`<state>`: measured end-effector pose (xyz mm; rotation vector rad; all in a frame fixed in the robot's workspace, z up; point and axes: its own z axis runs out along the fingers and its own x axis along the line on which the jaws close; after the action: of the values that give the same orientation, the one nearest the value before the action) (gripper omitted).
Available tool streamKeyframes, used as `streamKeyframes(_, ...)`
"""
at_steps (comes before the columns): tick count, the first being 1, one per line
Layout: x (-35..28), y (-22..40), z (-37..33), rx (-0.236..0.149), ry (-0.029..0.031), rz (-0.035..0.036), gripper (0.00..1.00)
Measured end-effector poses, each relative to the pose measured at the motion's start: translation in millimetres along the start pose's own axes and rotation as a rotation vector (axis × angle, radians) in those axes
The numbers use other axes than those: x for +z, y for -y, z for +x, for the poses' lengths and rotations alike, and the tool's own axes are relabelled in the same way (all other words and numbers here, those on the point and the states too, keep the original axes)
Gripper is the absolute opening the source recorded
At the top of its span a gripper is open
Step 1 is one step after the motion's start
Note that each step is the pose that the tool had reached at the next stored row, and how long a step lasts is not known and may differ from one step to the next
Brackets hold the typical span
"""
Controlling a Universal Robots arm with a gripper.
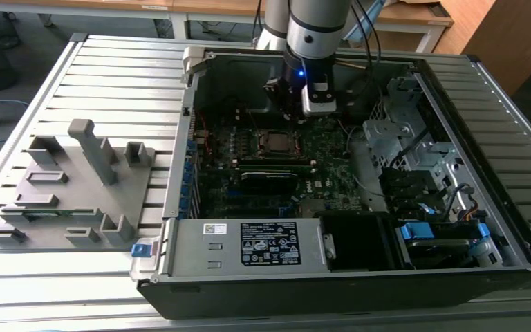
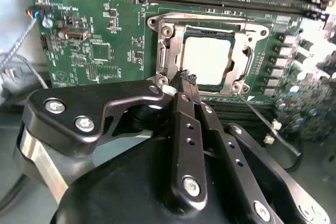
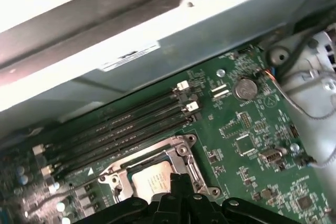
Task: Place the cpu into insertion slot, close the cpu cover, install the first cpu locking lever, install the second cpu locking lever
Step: 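Close the cpu cover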
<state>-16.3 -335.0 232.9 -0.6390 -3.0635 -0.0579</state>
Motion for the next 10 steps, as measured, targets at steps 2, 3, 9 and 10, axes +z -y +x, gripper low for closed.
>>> streamKeyframes(2,0.4,0.0,0.0,-0.036,-0.0012,0.0006,0.11)
streamKeyframes(3,0.7,0.0,0.0,-0.055,-0.0019,0.001,0.11)
streamKeyframes(9,2.2,0.1,0.0,-0.162,-0.0055,0.003,0.11)
streamKeyframes(10,2.6,0.1,0.0,-0.179,-0.0061,0.0034,0.11)
